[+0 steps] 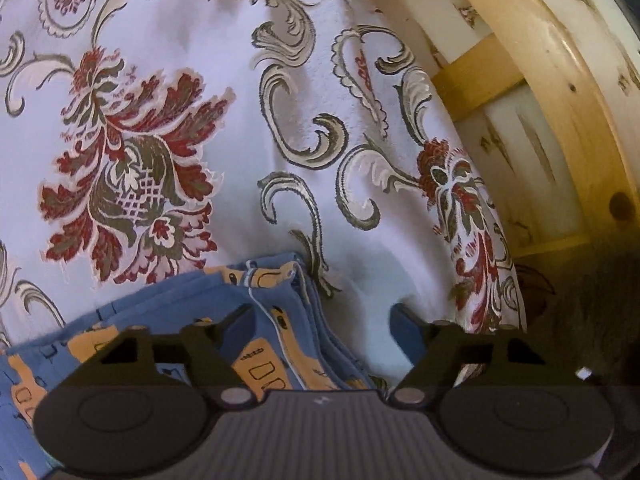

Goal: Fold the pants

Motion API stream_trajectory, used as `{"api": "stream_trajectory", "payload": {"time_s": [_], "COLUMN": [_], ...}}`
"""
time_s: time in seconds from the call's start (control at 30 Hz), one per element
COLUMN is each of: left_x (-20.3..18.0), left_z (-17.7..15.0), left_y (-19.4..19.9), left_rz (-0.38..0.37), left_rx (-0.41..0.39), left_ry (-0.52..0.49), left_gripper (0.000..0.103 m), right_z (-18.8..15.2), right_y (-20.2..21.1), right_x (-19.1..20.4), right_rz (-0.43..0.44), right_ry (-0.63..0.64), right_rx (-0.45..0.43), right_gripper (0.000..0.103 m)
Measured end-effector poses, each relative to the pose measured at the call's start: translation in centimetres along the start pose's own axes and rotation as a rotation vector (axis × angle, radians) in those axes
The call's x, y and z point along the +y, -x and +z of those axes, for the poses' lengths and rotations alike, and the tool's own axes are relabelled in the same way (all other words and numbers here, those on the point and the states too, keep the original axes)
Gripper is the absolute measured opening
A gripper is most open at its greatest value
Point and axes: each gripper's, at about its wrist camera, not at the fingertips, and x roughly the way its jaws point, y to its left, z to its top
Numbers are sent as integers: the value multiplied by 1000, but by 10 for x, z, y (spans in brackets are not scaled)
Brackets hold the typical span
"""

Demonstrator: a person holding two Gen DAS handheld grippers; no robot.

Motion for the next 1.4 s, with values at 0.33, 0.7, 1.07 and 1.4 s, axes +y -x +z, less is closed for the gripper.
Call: {"api": "stream_trajectory", "payload": {"time_s": [0.33,0.7,1.07,1.4], "left_x": [-6,-11,22,86], "left_z": [6,10,-6,-46], "left_y": [-15,-18,20,85], "left_rz": [69,85,-82,-223], "left_rx": [1,-8,-40,-140], "left_ry": [57,85,63,-10], "left_gripper": [42,9,8,8], "right_z": [-2,-2,-6,-46], "right_y": [1,9,47,97], "right_x": [-2,-3,5,58], "right_rz": [-26,17,121,277], "right_ry": [12,12,111,479], "right_rx": [3,4,-24,-41], "right_gripper": [22,11,10,10]}}
